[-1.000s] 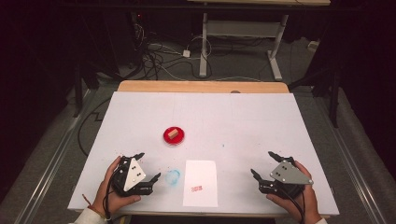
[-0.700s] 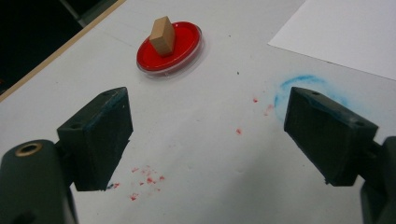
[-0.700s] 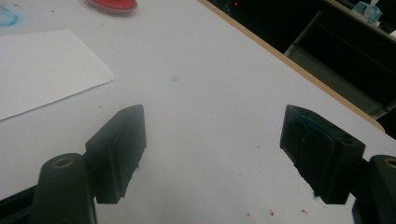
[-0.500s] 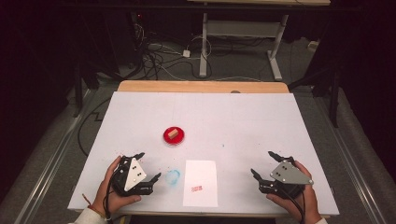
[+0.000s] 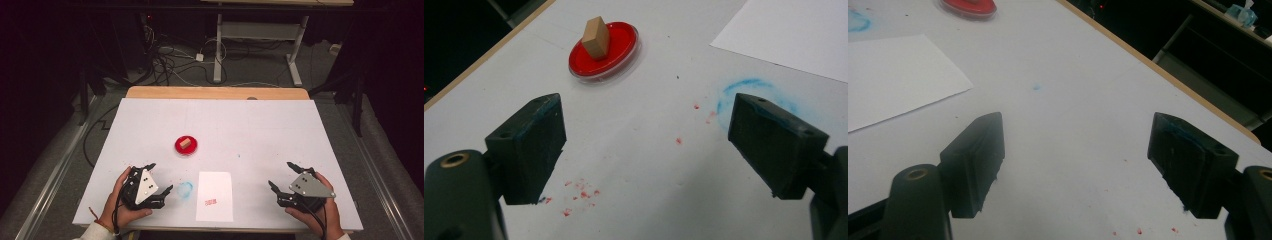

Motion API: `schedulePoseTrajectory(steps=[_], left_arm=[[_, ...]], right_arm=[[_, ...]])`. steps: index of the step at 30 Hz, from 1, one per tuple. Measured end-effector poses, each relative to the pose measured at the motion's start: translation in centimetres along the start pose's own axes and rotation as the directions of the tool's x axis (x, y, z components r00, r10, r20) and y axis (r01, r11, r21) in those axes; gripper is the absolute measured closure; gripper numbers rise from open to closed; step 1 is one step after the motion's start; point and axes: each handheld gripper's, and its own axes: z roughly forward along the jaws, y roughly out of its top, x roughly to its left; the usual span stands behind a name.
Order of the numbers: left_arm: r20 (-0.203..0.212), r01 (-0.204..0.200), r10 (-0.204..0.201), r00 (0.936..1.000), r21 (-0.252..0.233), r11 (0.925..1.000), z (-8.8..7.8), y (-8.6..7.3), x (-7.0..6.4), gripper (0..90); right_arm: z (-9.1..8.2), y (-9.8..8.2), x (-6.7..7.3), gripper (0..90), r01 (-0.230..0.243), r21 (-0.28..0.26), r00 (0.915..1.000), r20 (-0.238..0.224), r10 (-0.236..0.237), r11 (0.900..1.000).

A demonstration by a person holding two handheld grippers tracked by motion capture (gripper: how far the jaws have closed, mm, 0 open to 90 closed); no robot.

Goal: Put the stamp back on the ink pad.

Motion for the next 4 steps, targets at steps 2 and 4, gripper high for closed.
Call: schedulePoseTrajectory(steps=[2,4], left_arm=[[-0.002,0.006,-0.006,1.0000,-0.007,1.0000,-0.06,0.05,0.10,14.9],[-0.005,0.014,-0.015,0.9999,-0.013,0.9998,-0.05,0.12,0.25,14.9]], right_arm=[[0.04,0.01,0.01,23.2,0.002,0.000,1.0000,-0.001,-0.002,1.000],[0.01,0.01,-0.04,23.3,-0.002,0.000,1.0000,0.002,0.002,1.000]])
